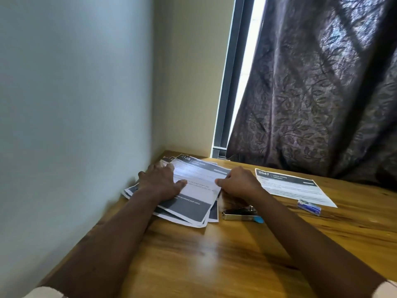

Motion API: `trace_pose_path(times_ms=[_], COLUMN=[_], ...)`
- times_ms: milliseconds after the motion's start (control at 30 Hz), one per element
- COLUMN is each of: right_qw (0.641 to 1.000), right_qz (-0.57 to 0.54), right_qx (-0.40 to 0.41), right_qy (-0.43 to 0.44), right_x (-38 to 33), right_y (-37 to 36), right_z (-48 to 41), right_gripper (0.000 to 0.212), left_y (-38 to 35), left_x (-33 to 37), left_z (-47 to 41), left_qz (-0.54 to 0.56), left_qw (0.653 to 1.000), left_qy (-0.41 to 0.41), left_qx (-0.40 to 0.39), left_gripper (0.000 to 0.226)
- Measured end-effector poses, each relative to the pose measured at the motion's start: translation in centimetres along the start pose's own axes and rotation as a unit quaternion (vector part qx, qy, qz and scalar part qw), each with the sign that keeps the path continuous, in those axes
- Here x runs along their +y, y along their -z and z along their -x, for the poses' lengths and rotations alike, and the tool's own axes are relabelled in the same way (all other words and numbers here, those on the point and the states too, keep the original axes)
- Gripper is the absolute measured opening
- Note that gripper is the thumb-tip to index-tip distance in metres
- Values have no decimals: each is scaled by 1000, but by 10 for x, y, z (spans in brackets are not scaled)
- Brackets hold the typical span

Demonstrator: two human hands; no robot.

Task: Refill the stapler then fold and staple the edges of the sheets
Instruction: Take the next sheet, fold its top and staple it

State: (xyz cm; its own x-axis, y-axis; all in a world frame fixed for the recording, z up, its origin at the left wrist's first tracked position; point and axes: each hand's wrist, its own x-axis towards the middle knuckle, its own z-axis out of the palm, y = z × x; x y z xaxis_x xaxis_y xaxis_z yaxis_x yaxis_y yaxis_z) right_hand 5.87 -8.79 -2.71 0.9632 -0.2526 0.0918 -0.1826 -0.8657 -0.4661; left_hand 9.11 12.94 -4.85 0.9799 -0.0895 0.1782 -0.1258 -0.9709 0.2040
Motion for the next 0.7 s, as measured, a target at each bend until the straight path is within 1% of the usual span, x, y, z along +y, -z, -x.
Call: trace_pose_path(times_ms=[100,200,233,367,400,433,533,633,700], right_qw=[992,977,970,929,920,919,941,939,931], right_qz=[-111,-200,-230,-354,-377,-385,-335,-308,-299], right_qx=[0,-5,-13,-73,-81,-77,0,63,96], right_qy=[-54,-76,-81,-79,-68,-47,47,140,188], right_x=[-8,-12,-13,-17,-19,-19,-23,-25,-22], right_y=[-8,-11,-10,2,6,10,24,48,67], right_z=[-9,-11,-9,0,3,6,14,22,29], right_gripper=[37,24,24,36,37,38,33,27,28], left_y=[-2,-3,-3,-2,0,1,8,14,17], left_x=[0,0,0,2,3,4,8,12,13], left_z=[-2,-3,-2,-1,-1,0,2,6,8], left_qz=[-17,-23,-24,-8,0,8,31,31,37], left_qw=[1000,1000,1000,1000,999,999,988,967,949], left_qy=[-4,-7,-8,-16,-22,-31,-86,-143,-168], left_qx=[-7,-10,-7,14,25,44,124,208,263], left_gripper=[76,76,76,75,74,73,75,78,79])
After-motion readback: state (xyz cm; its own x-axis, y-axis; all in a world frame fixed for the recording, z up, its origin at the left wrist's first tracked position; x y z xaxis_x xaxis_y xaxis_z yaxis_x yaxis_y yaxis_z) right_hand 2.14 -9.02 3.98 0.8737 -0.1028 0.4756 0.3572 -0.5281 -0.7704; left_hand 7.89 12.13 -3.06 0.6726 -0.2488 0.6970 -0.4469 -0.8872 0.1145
